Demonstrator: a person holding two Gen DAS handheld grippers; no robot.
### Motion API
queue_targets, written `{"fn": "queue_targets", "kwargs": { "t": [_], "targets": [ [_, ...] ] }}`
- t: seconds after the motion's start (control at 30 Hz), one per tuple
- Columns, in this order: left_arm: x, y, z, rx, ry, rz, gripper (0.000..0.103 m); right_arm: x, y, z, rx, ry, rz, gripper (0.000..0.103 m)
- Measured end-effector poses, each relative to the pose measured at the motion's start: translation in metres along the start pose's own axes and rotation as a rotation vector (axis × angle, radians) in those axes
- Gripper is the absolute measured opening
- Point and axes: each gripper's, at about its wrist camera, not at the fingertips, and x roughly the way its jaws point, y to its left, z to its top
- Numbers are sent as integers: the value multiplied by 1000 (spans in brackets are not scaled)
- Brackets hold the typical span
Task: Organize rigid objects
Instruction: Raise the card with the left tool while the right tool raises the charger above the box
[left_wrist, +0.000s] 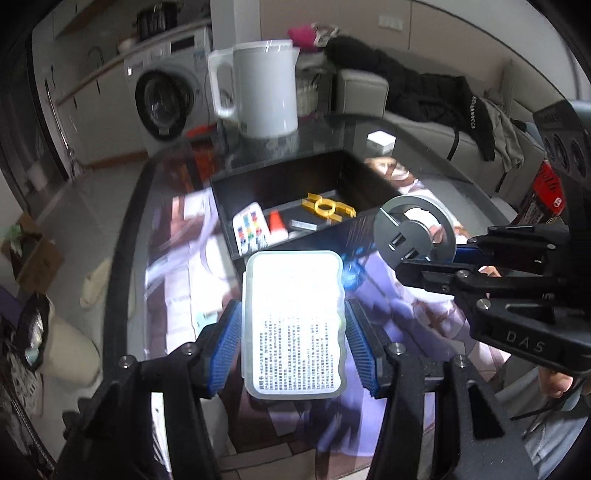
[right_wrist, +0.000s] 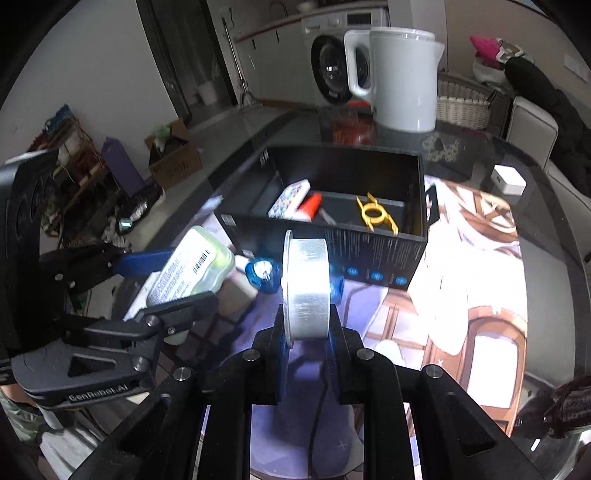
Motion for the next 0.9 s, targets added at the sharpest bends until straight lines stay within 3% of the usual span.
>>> {"fn": "queue_targets", "kwargs": {
  "t": [0.13,0.37,0.67,0.9],
  "targets": [
    [-22,1,7,6,-121,-17,54,-19,5,6,-2,-89,-5,17],
    [-45,10,16,-40,-266,11,54,-49,11,10,-24,-250,-41,17],
    [-56,12,21,-68,-377,23,55,-102,32,-2,-111,-547,-100,17],
    [-75,3,18,-41,-493,44,55,-114,35,-5,-107,-597,-86,17]
  ]
}}
